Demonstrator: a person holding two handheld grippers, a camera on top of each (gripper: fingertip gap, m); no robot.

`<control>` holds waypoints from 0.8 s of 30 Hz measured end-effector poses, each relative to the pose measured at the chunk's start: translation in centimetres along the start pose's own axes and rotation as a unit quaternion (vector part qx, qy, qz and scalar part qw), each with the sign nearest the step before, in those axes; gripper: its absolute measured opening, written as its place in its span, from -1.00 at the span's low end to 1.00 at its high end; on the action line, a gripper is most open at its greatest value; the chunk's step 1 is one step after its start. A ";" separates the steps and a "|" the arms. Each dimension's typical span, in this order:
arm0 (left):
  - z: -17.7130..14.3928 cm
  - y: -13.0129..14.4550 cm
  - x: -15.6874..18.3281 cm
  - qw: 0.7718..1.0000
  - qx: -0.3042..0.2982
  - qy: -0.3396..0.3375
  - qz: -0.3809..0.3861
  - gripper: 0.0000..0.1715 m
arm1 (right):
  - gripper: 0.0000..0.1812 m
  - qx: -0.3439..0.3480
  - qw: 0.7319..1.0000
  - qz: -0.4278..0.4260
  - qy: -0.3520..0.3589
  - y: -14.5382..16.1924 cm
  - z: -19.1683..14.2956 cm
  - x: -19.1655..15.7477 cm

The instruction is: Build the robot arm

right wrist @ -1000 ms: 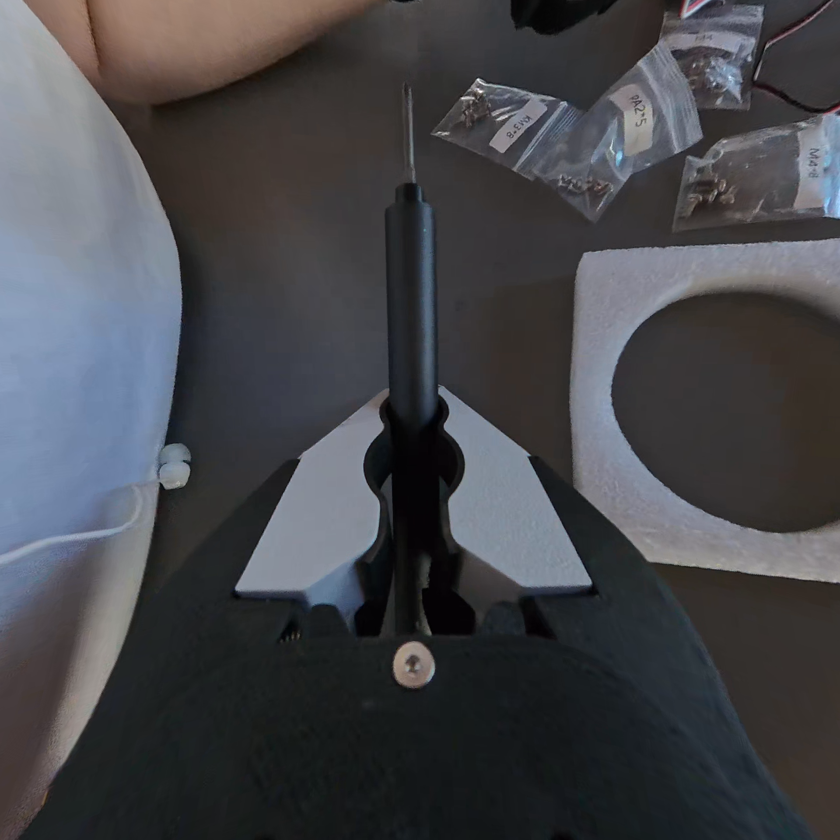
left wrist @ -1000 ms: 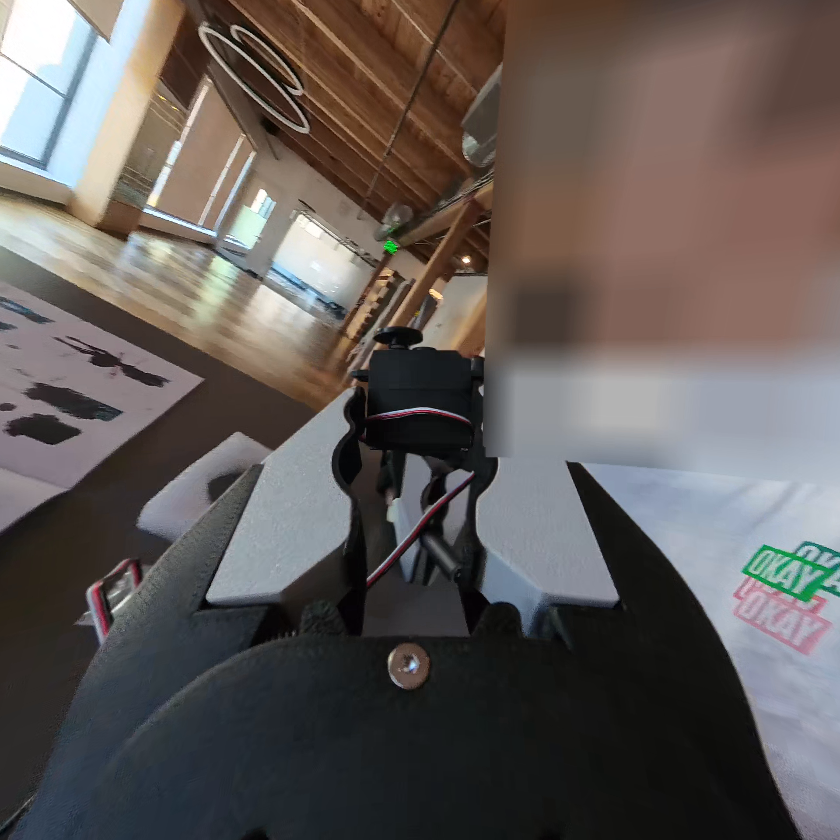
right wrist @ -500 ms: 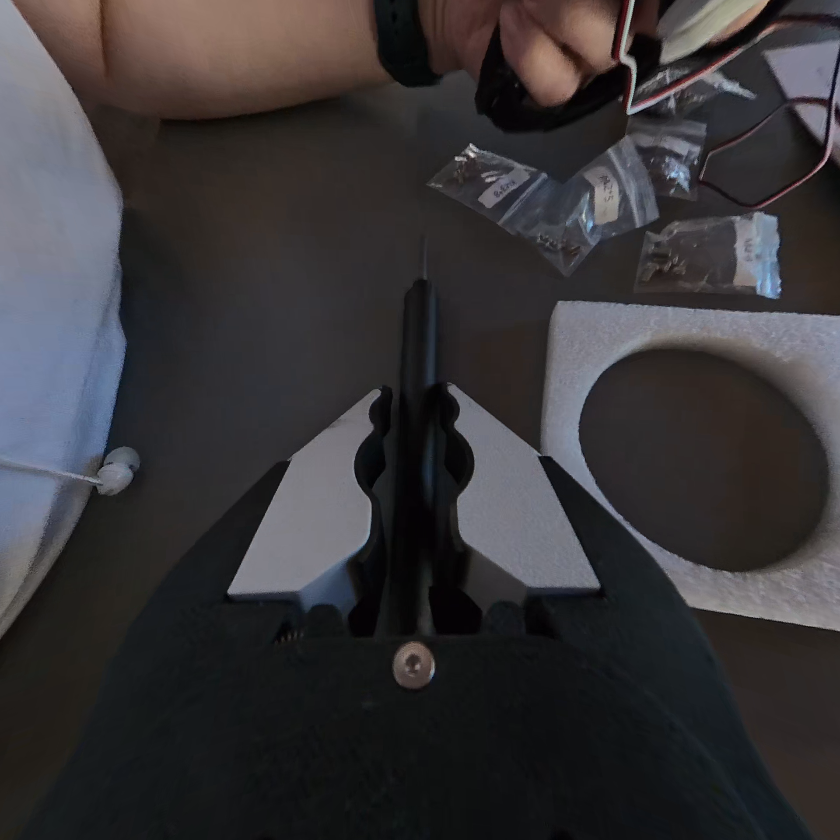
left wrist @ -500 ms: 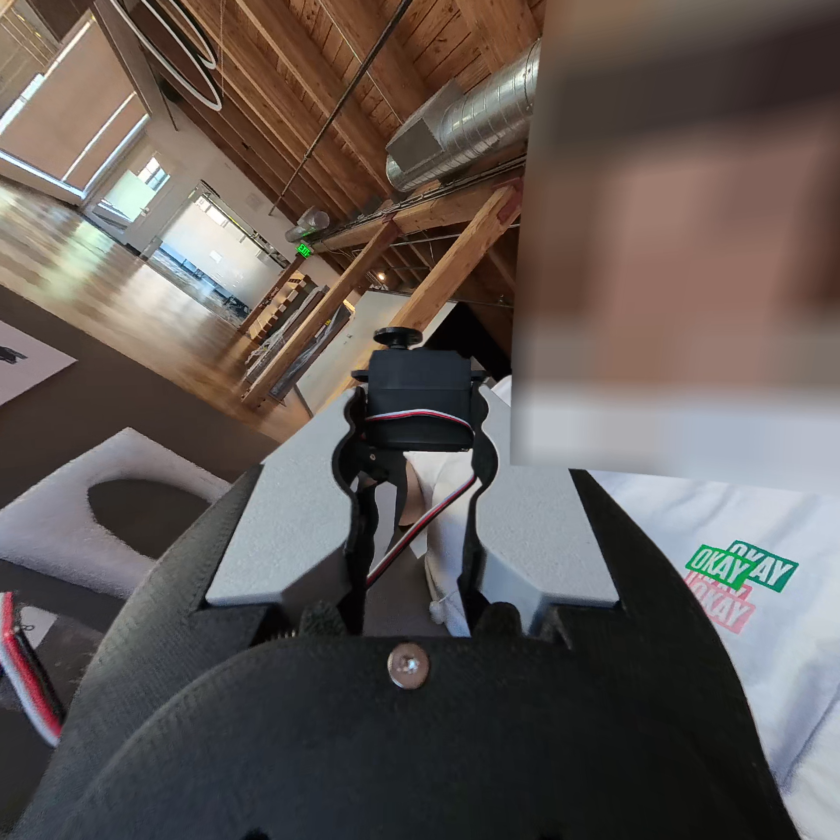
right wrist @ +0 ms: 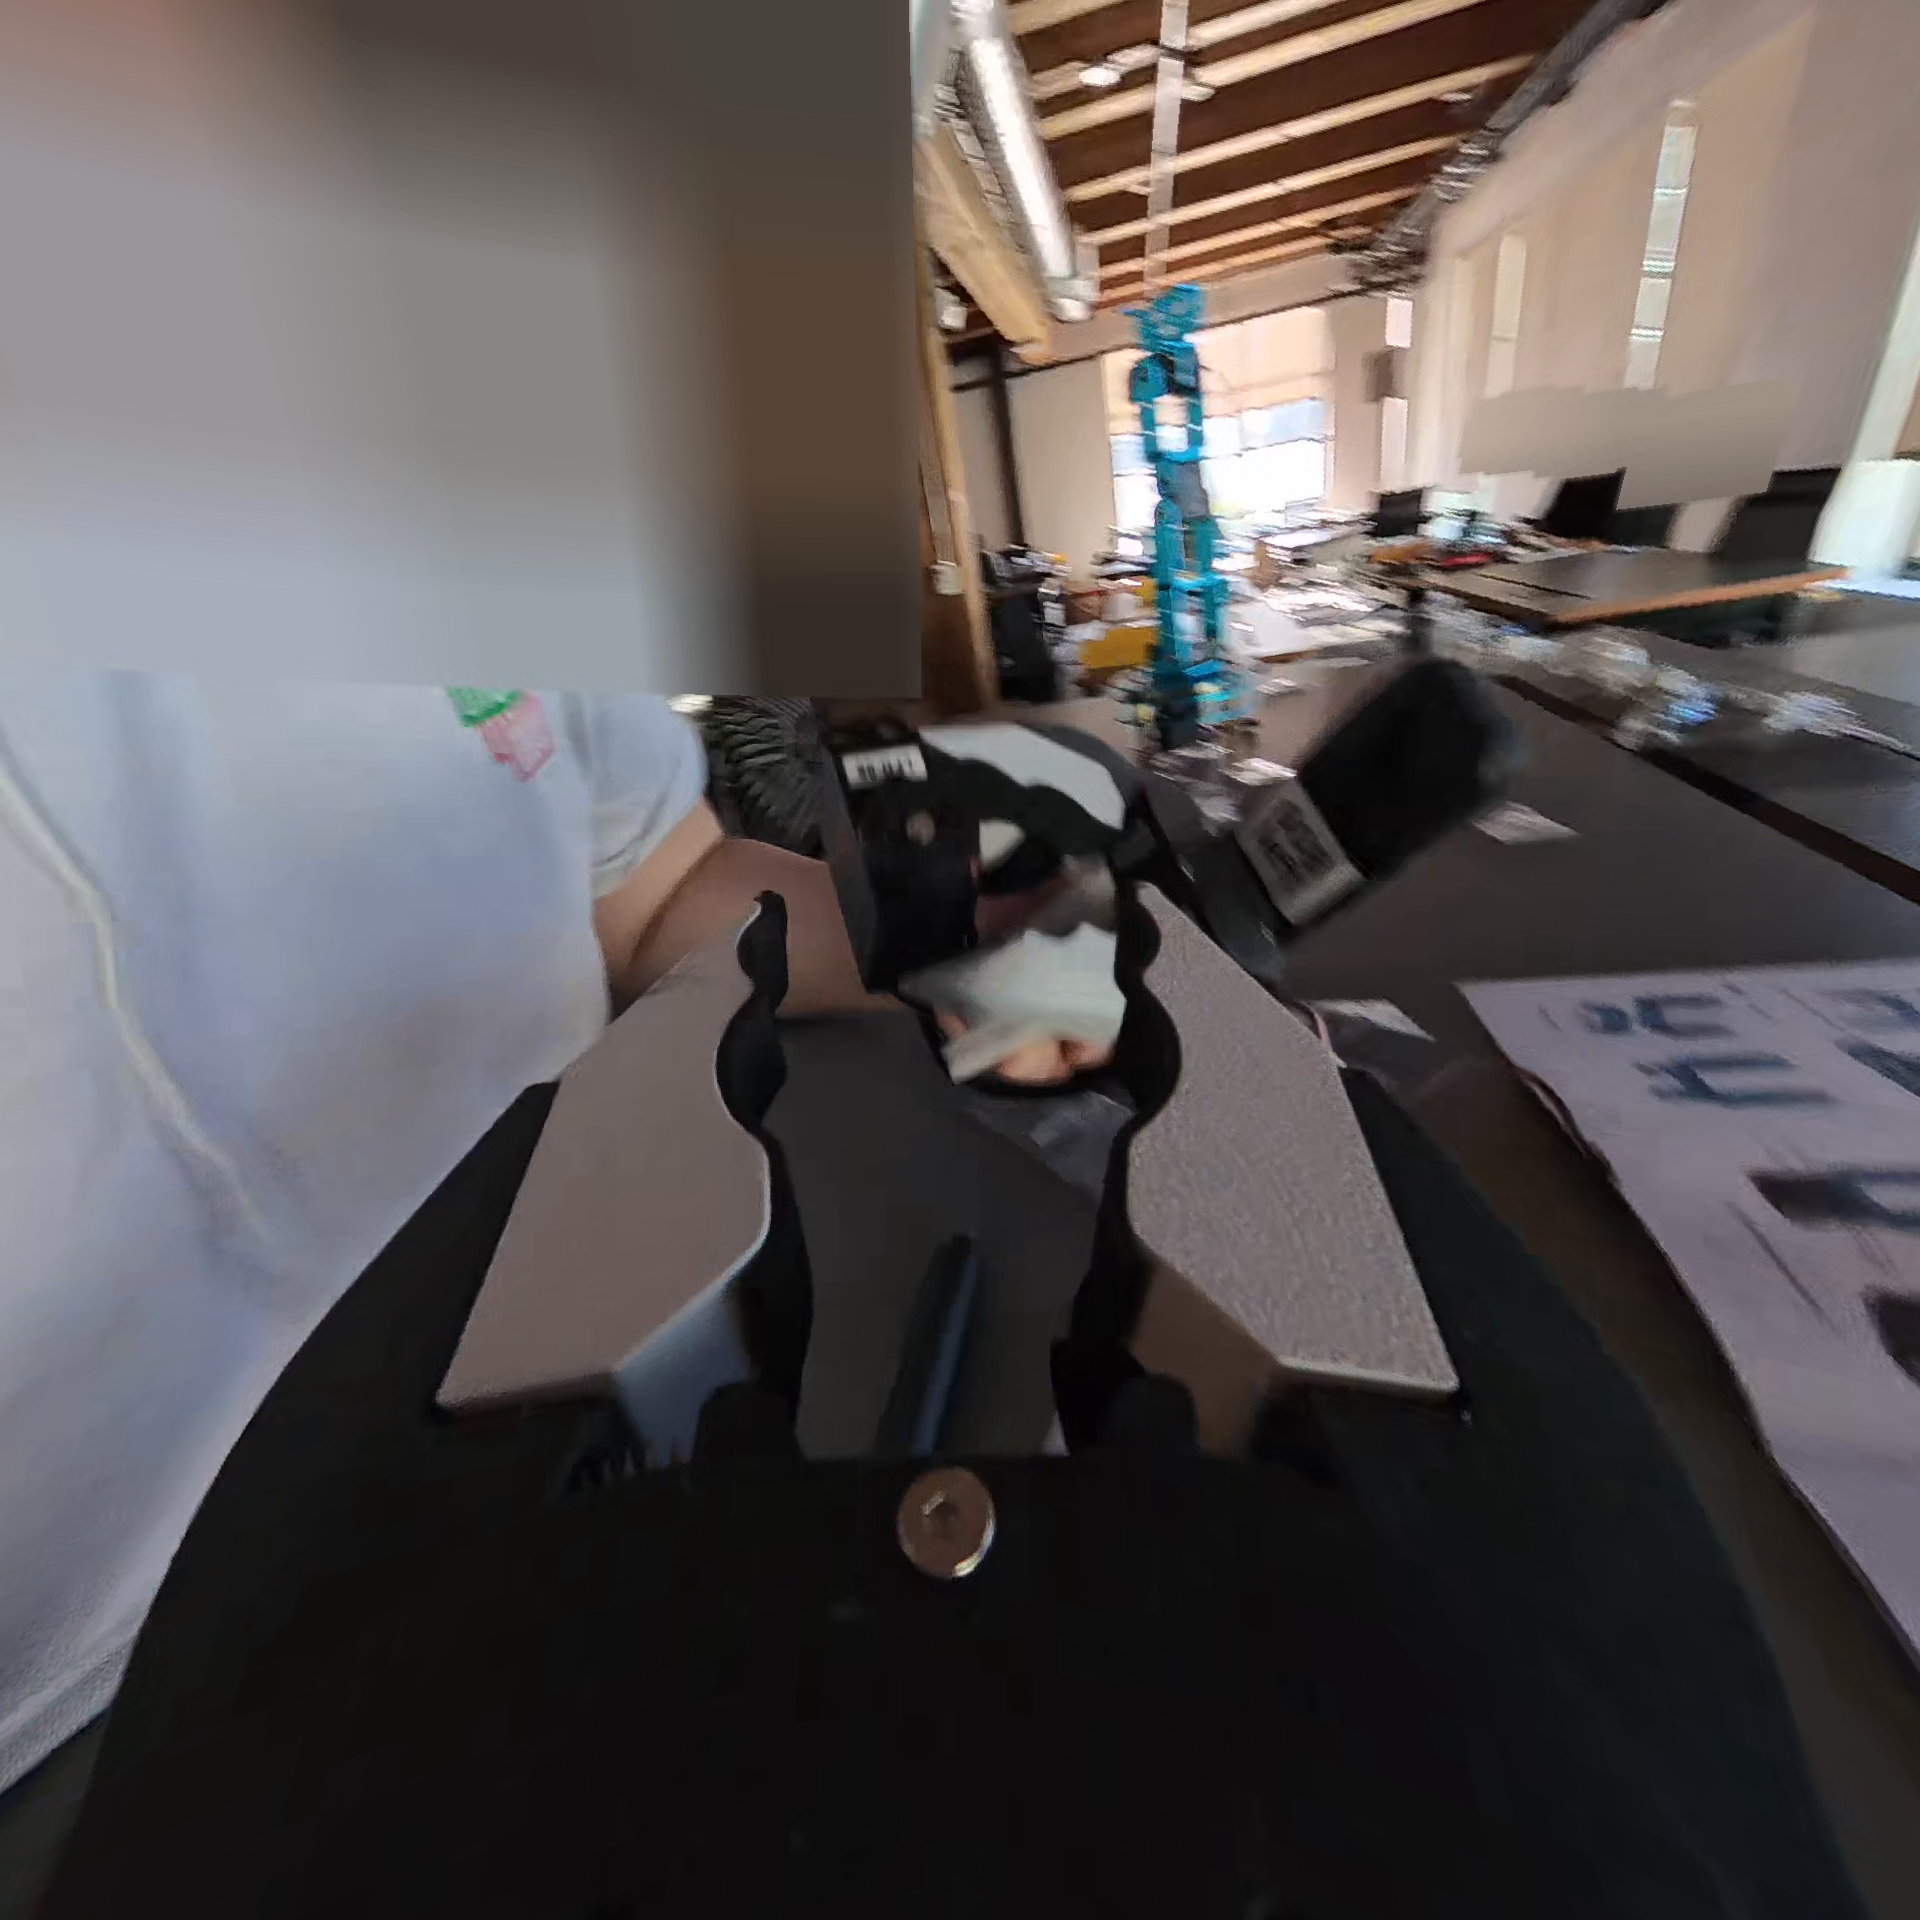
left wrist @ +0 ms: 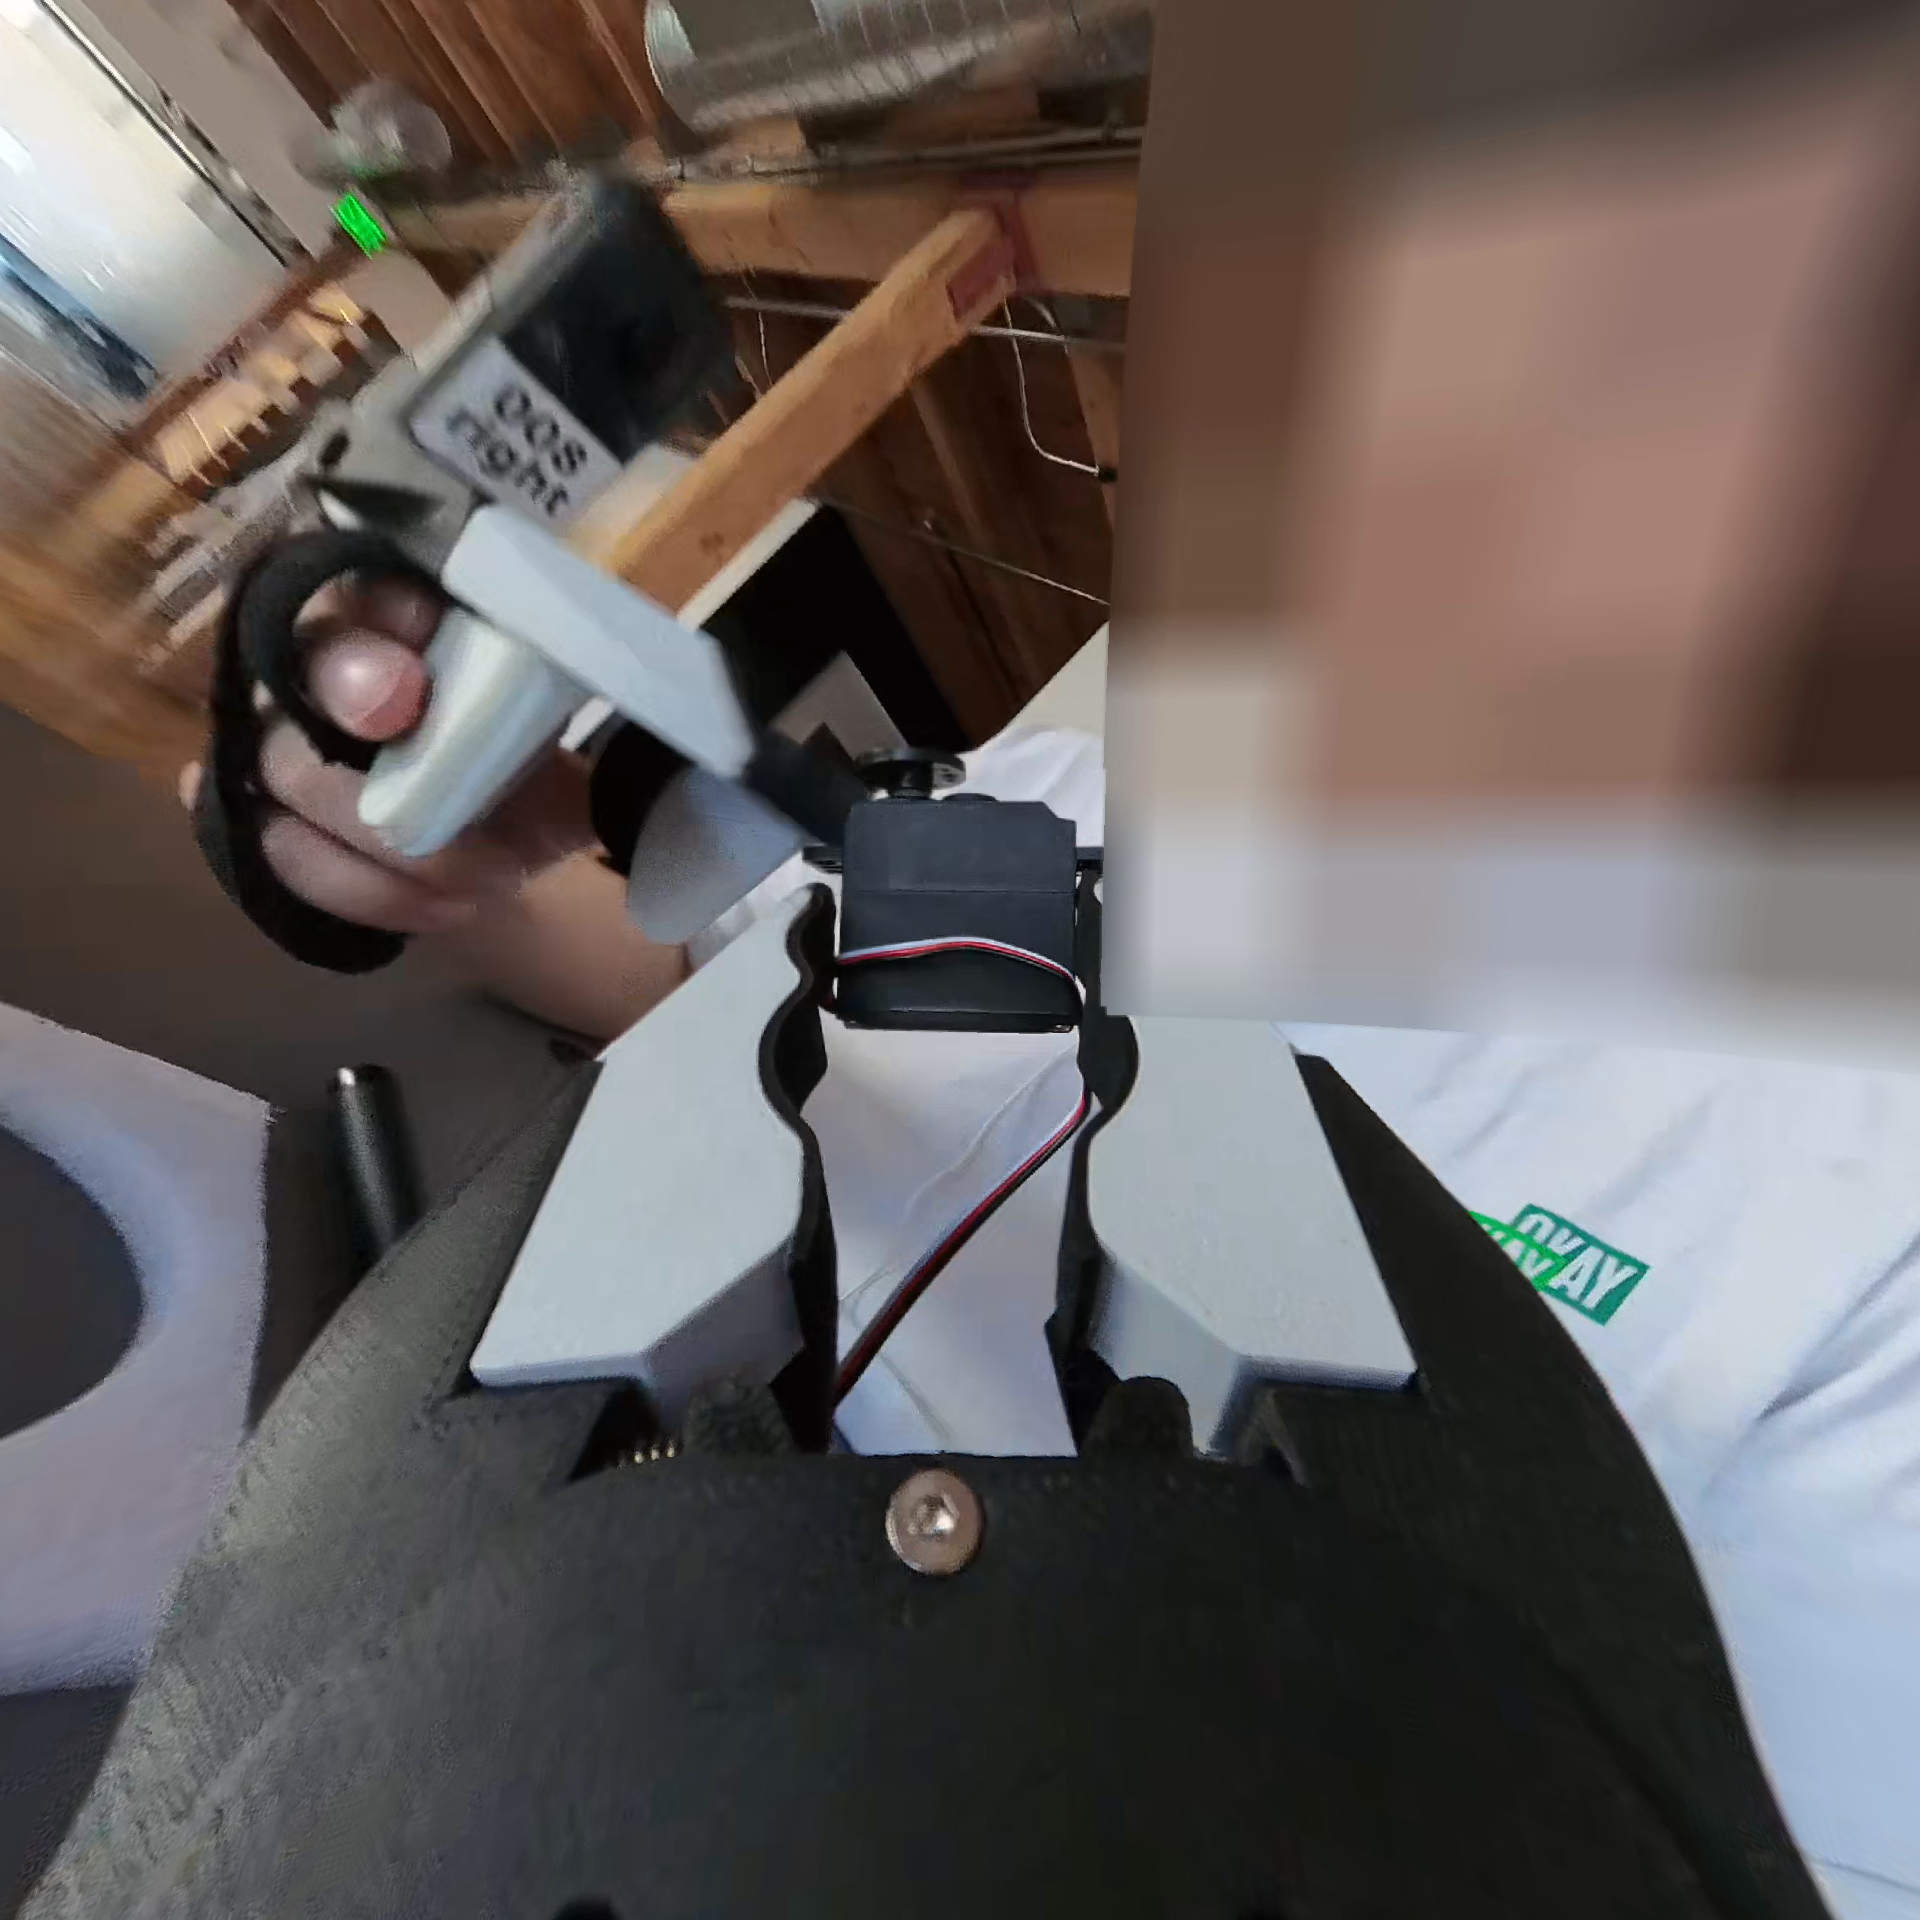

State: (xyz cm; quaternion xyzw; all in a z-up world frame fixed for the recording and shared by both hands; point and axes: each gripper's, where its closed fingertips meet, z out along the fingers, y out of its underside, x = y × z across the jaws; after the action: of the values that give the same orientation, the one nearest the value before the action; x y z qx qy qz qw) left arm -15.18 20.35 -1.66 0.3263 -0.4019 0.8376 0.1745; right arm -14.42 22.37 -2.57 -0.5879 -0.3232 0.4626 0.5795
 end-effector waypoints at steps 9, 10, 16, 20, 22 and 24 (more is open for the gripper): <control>0.9 -0.1 -0.6 0.994 0.034 0.052 -0.093 -0.42 | -0.75 -0.009 0.994 0.048 -0.103 1.0 1.1 -1.9; 0.8 -0.3 -0.9 0.995 0.040 0.038 -0.083 -0.40 | -0.77 -0.005 0.994 0.056 -0.096 1.1 1.0 -1.6; -2.0 -0.9 -3.4 0.990 0.018 -0.138 0.005 -0.32 | -0.77 0.008 0.995 0.098 -0.009 1.5 -1.2 1.9; -4.7 -2.9 -4.8 0.943 0.025 -0.300 0.141 -0.36 | -0.77 -0.034 0.988 0.142 0.051 3.3 -2.0 4.2; -4.8 -3.2 -4.5 0.921 0.009 -0.327 0.210 -0.44 | -0.76 -0.074 0.979 0.174 0.073 5.0 -1.9 5.1; -5.5 -2.4 -5.8 0.898 -0.037 -0.372 0.230 -0.43 | -0.76 -0.112 0.972 0.186 0.090 6.7 -1.8 5.5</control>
State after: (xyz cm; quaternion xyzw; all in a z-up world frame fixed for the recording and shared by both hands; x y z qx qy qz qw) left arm -11.91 26.02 -6.86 0.5061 -0.5319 0.6564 -0.1736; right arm -11.76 25.95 -10.25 -0.7381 -0.2042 0.4683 0.4406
